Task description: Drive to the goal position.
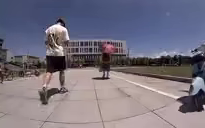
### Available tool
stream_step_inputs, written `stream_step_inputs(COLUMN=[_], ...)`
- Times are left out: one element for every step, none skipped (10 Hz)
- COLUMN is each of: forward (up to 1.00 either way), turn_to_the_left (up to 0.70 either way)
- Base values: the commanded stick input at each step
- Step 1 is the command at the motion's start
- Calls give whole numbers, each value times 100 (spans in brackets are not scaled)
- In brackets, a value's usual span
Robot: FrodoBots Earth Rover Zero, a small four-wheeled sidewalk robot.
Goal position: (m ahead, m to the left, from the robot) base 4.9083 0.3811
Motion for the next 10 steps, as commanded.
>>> stream_step_inputs(forward=[70, 70, 70, 70, 70, 70, 70, 70, 70, 70], turn_to_the_left=[0, 0, 0, 0, 0, 0, 0, 0, 0, 0])
